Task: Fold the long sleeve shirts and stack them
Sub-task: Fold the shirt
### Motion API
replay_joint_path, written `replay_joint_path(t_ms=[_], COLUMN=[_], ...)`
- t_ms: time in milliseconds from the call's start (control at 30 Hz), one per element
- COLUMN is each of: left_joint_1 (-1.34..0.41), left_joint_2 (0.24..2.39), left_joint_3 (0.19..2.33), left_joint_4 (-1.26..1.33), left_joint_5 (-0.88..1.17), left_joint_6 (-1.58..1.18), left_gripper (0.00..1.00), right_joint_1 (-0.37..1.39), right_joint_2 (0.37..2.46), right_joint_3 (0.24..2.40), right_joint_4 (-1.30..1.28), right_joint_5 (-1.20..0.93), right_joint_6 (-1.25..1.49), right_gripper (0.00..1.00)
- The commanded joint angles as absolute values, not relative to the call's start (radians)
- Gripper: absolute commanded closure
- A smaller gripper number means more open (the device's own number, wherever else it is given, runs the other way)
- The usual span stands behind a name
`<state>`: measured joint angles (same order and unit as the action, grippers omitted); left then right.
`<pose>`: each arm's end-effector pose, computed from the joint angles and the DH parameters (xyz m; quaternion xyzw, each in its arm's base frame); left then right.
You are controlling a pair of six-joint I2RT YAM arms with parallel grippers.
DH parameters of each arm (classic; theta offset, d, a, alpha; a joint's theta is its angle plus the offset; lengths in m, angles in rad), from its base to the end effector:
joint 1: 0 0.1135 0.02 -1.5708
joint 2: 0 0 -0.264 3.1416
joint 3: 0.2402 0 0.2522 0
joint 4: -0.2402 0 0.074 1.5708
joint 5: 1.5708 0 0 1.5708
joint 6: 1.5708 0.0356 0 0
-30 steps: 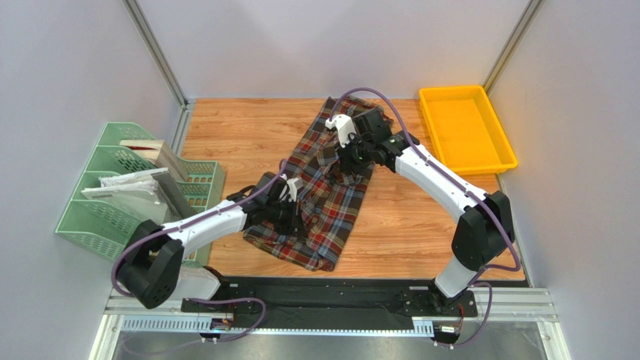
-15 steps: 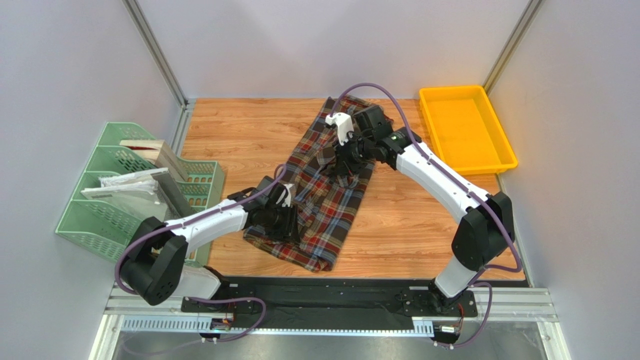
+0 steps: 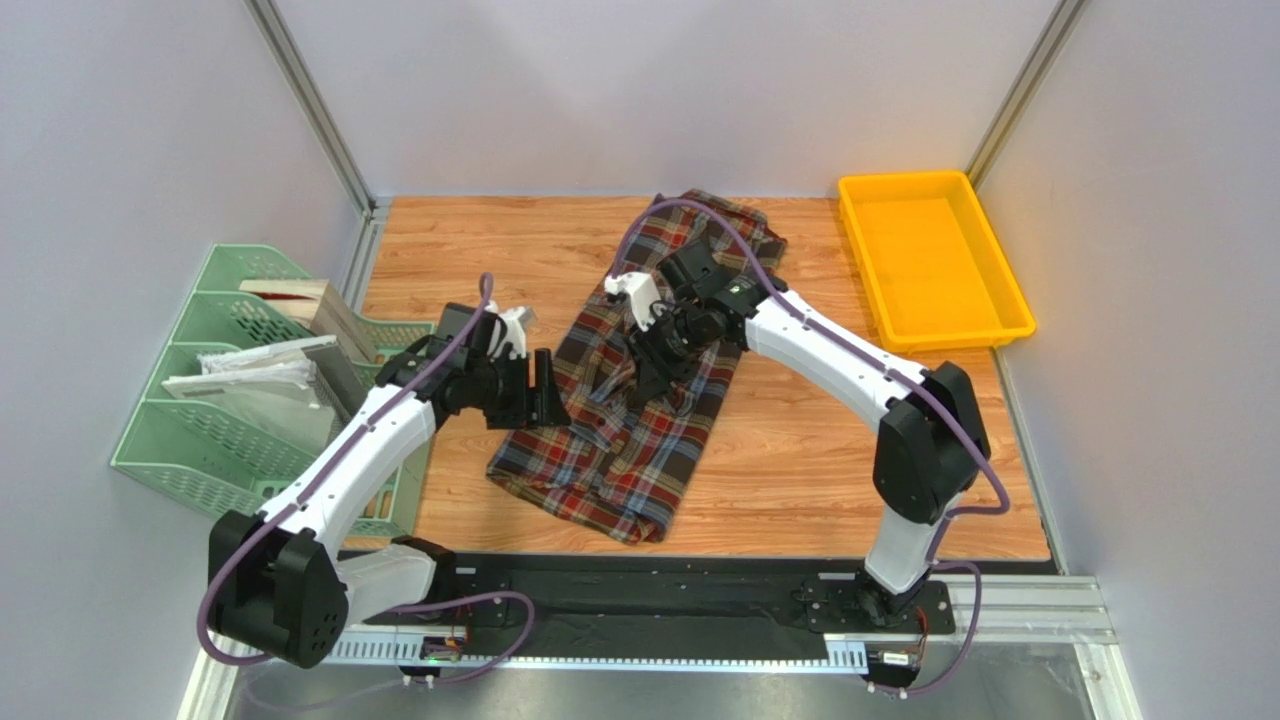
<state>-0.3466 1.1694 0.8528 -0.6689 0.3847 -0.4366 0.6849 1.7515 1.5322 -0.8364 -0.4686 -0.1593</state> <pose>0.2094 -0.0898 0.2481 0.0128 0.9414 -0.2773 0.1919 0.2777 0.2476 0.2864 -0.4393 0.8338 0.2812 0.1809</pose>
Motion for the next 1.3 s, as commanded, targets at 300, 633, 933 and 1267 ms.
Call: replay_joint_path(t_ms=[300,633,933,1267], left_joint_1=[-0.259,-0.299,-0.383,-0.604], left_joint_2=[1.299,1.535,1.603,1.526], left_joint_3=[1.129,1.262,1.226,1.123], left_joint_4=[-0.874,-0.931,-0.763,-0.5], left_joint_5=[0.48,0.517,0.59,0.546], left_joint_6=[0.07,0.498,0.45,0.445], left_gripper=[0.35,0.46,0.54,0.39], right_joint_1=[0.537,0.54,0.532,0.397], right_joint_2=[1.831,2.117,2.154,2.033], right_joint_3=[1.663,1.739,1.714,1.721], right_joint_4=[-0.951,-0.904,-0.96,-0.976], right_joint_5=[-0.606,-0.253,-0.276,-0.569], right_joint_6=[-0.146,-0.126,-0.184,-0.031], right_gripper=[0.46,0.69,0.71,0.66])
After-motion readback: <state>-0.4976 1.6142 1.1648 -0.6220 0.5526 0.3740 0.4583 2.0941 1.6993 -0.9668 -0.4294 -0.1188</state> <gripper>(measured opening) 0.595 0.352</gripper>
